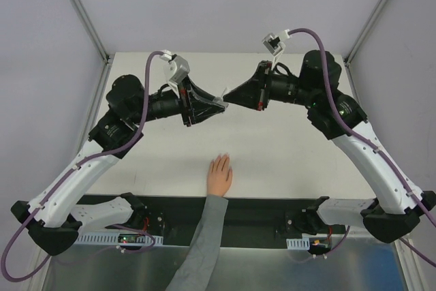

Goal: Paint the nails

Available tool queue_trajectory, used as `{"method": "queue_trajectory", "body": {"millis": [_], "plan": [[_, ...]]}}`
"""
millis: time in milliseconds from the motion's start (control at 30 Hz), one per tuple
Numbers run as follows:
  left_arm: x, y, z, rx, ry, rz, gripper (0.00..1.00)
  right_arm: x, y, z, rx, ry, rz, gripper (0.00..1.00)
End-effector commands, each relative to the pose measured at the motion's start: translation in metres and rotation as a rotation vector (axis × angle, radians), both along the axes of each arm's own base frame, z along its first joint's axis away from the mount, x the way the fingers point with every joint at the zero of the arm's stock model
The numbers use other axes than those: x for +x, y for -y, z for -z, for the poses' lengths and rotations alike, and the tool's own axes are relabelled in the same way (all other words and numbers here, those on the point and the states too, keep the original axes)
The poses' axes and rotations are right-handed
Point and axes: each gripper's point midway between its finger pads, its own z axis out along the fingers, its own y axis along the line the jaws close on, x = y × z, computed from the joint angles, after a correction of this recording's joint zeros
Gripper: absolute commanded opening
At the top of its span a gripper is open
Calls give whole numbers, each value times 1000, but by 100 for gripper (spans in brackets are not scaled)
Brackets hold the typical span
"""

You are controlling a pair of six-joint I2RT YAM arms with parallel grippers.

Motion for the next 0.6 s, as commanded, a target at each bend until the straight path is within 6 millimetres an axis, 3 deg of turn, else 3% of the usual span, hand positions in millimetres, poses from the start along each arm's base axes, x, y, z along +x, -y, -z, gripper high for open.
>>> {"method": "queue_trajectory", "body": {"millis": [0,233,267,300,400,467,533,567], "plan": [[-95,0,-41,-111,29,525,0,-50,-19,-47,199,165,-445,0],[-64,-2,-36,-106,93,321,0,-49,-14,-52,197,159,-390,2],[-60,-4,-34,-98,114,284,0,-40,-14,-53,197,156,-329,9],[-49,-5,-34,-100,119,218,0,-37,-13,-49,179,128,-295,26],[-28,-11,-32,-88,146,77,0,-21,-8,-47,141,83,-151,49],[-19,-15,-32,-78,172,13,0,-7,-2,-53,119,87,-30,56],[-3,-22,-29,-63,165,-92,0,7,3,-44,63,47,87,61],[1,-25,-31,-66,176,-127,0,7,3,-54,60,54,129,63]]}}
